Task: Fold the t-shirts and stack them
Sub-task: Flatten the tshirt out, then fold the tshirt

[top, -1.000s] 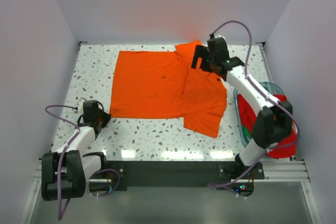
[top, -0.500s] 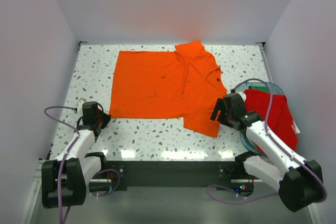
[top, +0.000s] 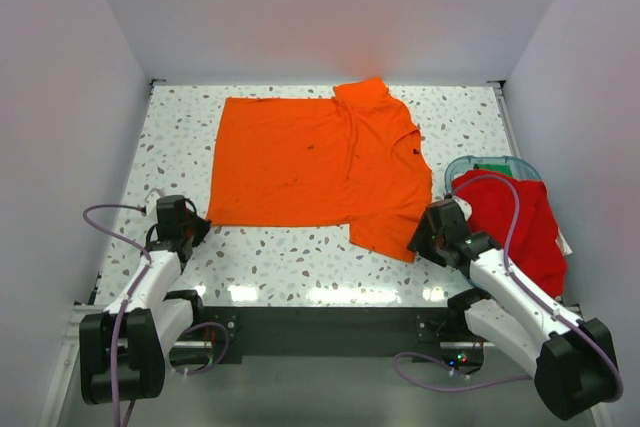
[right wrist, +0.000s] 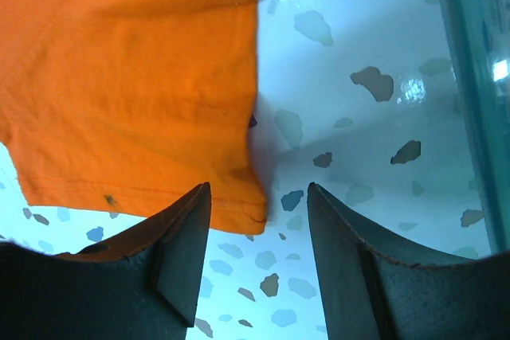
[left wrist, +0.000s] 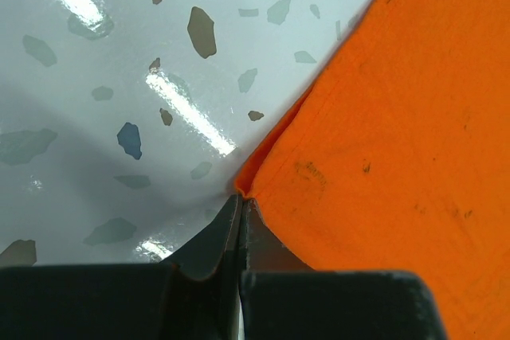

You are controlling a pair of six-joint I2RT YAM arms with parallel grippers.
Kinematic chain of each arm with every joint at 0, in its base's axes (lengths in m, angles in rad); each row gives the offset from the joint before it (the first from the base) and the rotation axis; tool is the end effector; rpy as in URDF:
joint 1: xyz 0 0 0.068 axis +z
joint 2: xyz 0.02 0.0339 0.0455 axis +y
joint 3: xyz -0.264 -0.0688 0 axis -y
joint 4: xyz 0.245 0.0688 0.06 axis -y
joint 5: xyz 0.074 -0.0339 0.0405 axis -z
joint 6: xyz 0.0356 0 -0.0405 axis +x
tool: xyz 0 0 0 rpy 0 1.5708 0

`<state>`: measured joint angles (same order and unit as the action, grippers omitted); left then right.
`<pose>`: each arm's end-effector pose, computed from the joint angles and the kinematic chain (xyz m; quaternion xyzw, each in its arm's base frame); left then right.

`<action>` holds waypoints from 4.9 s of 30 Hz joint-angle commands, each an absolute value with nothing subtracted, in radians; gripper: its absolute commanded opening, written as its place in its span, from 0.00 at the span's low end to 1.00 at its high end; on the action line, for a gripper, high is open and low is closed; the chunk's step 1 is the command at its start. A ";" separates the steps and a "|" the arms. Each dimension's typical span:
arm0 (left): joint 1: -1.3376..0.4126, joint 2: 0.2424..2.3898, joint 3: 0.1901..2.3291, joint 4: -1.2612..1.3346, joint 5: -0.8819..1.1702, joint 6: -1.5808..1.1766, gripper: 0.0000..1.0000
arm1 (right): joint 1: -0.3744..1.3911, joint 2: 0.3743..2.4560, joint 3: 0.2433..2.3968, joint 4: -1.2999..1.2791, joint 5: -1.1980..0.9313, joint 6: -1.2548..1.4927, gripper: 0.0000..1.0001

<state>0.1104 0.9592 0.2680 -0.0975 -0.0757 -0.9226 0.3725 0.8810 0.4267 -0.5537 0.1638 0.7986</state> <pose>0.1713 0.0217 0.1420 -0.4688 0.7962 -0.1183 0.3637 0.1481 0.0516 0.1713 0.2246 0.9310 0.0875 0.2741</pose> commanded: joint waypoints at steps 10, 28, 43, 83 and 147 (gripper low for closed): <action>0.109 0.956 0.256 -0.084 -0.098 -0.907 0.00 | 0.387 0.976 0.400 -0.379 0.175 0.854 0.48; 0.107 0.922 0.256 -0.127 -0.124 -0.888 0.00 | 0.387 0.783 0.456 -0.560 0.123 0.839 0.00; 0.109 0.795 0.311 -0.241 -0.129 -0.917 0.00 | 0.388 0.540 0.528 -0.813 0.012 0.815 0.00; 0.049 1.693 1.043 -0.160 -0.094 -0.933 0.00 | 0.204 1.612 1.275 -0.492 0.002 0.623 0.00; 0.074 1.766 1.124 -0.164 -0.107 -0.920 0.00 | 0.097 1.781 1.427 -0.459 -0.127 0.592 0.00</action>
<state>0.0605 1.7603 1.0847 -0.1879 -0.0868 -0.9245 0.1017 1.7702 1.3697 -0.4835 -0.1024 0.6083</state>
